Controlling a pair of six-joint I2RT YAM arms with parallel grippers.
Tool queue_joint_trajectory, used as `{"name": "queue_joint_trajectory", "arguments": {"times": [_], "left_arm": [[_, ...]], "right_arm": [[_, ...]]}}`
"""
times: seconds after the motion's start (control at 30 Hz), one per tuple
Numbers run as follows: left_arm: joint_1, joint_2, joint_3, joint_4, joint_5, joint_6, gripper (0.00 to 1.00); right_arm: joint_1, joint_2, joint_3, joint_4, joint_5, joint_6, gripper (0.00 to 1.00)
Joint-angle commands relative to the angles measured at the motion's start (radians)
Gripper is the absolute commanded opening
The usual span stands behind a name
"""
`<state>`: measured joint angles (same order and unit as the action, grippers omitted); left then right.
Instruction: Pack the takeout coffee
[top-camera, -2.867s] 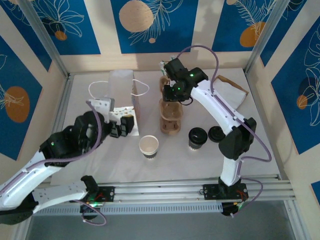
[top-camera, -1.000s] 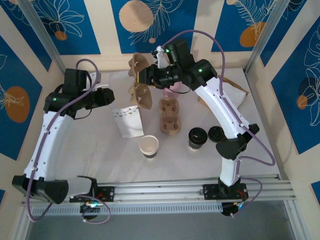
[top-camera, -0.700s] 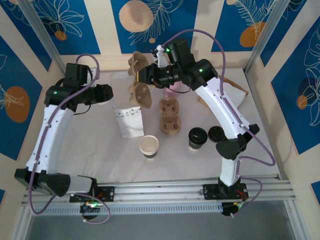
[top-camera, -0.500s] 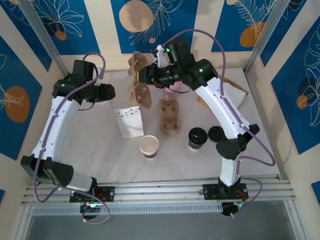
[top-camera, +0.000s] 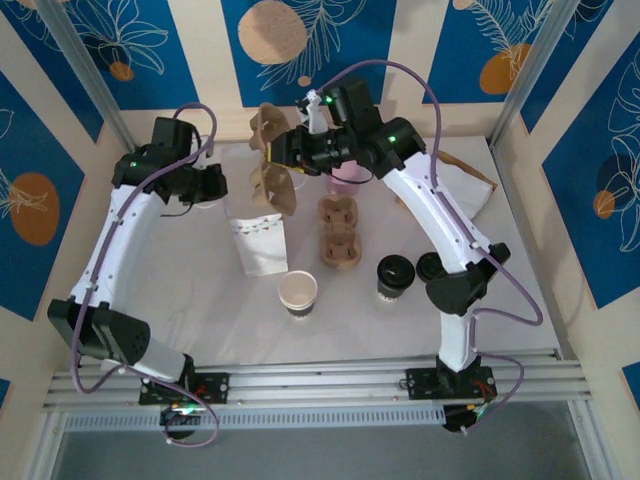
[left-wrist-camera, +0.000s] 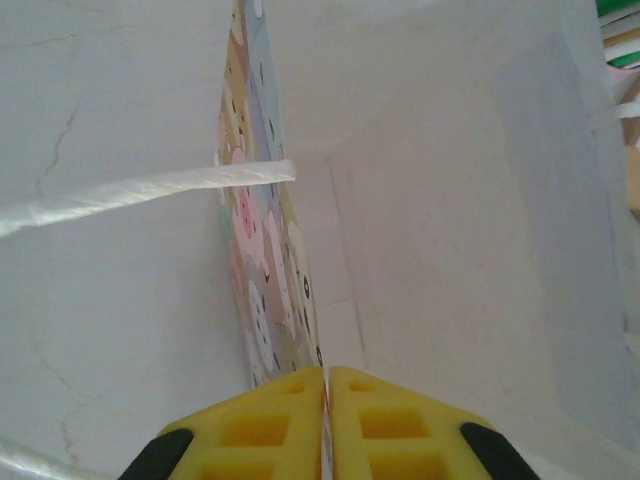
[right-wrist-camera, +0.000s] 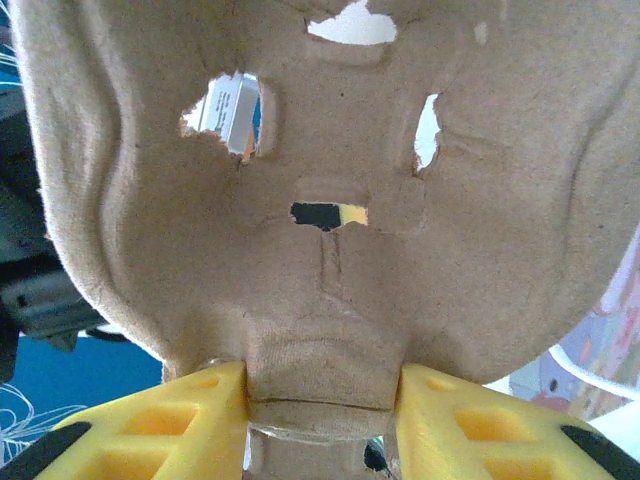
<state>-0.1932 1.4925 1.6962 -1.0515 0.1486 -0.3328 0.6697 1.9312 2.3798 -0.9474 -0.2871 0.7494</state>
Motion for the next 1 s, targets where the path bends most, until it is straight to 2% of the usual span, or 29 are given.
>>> {"name": "queue_joint_trajectory", "arguments": {"times": [0.0, 0.2, 0.47, 0.97], "left_arm": [[0.008, -0.055, -0.016, 0.011, 0.059, -0.003, 0.04], [0.005, -0.116, -0.077, 0.034, 0.091, -0.019, 0.00], [-0.006, -0.167, -0.132, 0.051, 0.112, -0.036, 0.00], [-0.009, -0.217, -0.176, 0.054, 0.115, -0.038, 0.00]], "right_arm": [[0.014, 0.033, 0.051, 0.024, -0.053, 0.028, 0.42], [0.024, 0.069, 0.075, 0.030, -0.071, 0.045, 0.41], [0.036, 0.099, 0.067, 0.055, -0.074, 0.073, 0.41], [0.065, 0.147, 0.052, 0.105, 0.085, -0.031, 0.41]]}}
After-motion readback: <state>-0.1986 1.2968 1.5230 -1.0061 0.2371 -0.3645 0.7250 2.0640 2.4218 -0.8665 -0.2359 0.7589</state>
